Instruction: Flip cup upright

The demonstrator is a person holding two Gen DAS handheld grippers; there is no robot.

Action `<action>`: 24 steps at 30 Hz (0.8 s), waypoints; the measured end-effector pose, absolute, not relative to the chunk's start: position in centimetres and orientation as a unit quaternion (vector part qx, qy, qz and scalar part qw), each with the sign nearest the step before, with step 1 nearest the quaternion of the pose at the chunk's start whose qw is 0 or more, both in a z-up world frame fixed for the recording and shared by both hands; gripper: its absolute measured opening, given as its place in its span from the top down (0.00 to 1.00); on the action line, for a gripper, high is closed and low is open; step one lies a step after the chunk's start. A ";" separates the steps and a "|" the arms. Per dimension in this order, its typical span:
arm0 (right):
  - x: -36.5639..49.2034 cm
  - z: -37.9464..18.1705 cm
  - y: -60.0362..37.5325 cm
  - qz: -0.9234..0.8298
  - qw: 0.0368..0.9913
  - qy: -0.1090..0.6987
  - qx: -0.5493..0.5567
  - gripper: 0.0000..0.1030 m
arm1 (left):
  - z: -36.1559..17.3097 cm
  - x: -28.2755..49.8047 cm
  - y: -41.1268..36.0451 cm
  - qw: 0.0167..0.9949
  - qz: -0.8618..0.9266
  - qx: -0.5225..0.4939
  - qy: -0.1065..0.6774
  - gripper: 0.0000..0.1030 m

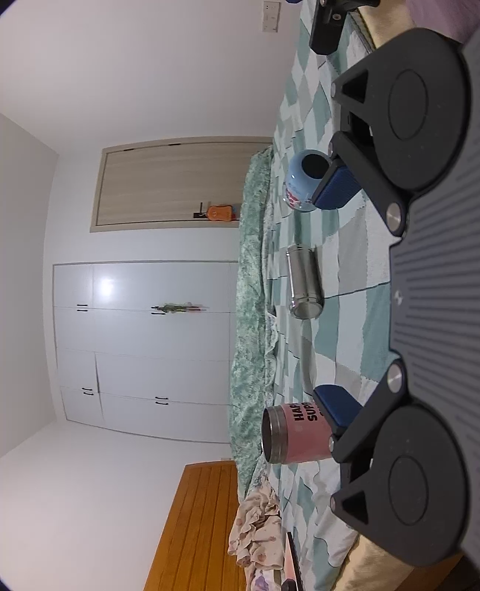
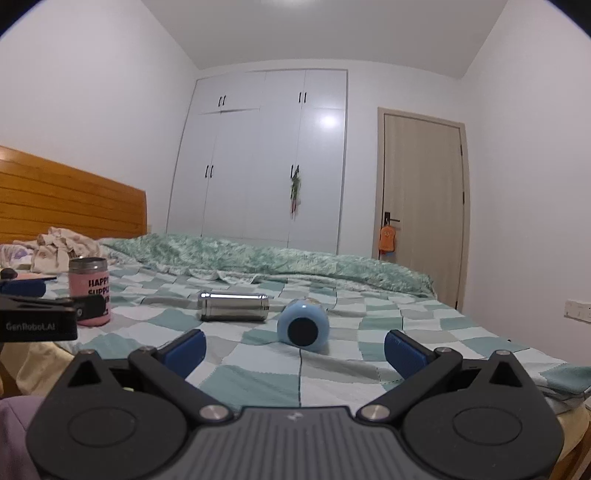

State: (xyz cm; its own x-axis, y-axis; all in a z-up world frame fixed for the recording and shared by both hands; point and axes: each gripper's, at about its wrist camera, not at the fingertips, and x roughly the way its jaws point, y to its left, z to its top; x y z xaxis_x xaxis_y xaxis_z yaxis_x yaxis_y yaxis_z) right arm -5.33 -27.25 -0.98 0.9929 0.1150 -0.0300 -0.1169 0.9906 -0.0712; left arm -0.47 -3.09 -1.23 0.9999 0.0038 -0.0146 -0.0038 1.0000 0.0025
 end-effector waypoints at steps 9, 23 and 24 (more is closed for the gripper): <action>-5.3 -1.0 -27.1 0.065 0.997 0.009 -0.034 0.00 | -1.6 -0.8 -3.9 1.000 0.004 0.024 -0.006 0.00; -5.4 -1.1 -27.0 0.068 0.997 0.005 -0.039 0.00 | -1.8 -0.9 -3.7 1.000 0.004 0.025 -0.007 0.00; -5.4 -1.1 -27.0 0.068 0.997 0.005 -0.039 0.00 | -1.7 -0.9 -3.7 1.000 0.004 0.025 -0.007 0.00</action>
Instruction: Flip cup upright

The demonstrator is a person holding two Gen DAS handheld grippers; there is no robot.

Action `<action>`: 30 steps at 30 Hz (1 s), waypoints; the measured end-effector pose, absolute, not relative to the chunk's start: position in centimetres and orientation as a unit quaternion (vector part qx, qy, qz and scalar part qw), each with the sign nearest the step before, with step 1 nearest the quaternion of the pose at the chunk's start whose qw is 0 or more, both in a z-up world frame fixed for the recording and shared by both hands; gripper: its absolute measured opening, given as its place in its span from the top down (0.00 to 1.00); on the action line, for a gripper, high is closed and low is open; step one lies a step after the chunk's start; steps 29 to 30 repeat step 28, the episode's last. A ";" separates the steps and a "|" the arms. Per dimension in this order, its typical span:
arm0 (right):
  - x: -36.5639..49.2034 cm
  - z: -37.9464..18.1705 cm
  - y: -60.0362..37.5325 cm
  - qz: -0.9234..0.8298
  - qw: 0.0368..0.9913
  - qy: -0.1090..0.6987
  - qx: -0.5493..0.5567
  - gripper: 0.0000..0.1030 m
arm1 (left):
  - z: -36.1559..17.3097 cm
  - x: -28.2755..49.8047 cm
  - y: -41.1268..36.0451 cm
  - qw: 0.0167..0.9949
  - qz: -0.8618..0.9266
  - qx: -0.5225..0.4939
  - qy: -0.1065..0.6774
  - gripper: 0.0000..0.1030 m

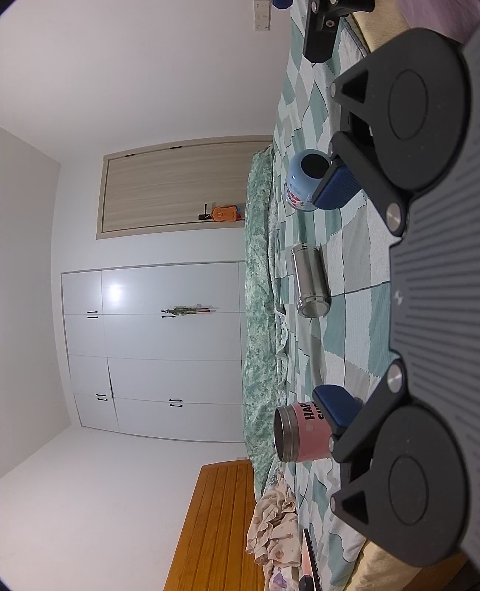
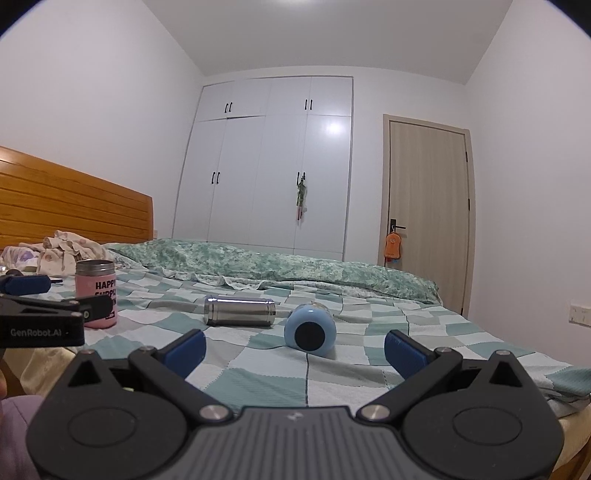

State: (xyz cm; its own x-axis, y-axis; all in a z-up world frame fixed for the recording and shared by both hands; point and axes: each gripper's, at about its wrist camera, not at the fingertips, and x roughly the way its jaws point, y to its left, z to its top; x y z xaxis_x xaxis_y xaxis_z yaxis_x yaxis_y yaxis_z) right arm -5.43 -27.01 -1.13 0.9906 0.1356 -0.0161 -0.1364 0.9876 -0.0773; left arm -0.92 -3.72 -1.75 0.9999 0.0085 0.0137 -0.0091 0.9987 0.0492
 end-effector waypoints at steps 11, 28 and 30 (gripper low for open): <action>-5.4 -1.1 -27.0 0.068 0.997 0.005 -0.039 0.00 | -1.8 -0.9 -3.7 1.000 -0.005 0.024 -0.004 0.00; -5.5 -1.2 -26.9 0.069 0.997 0.006 -0.040 0.00 | -1.8 -0.9 -3.4 1.000 -0.004 0.018 -0.005 0.00; -5.5 -1.2 -26.9 0.069 0.997 0.006 -0.040 0.00 | -1.8 -0.9 -3.4 1.000 -0.004 0.018 -0.005 0.00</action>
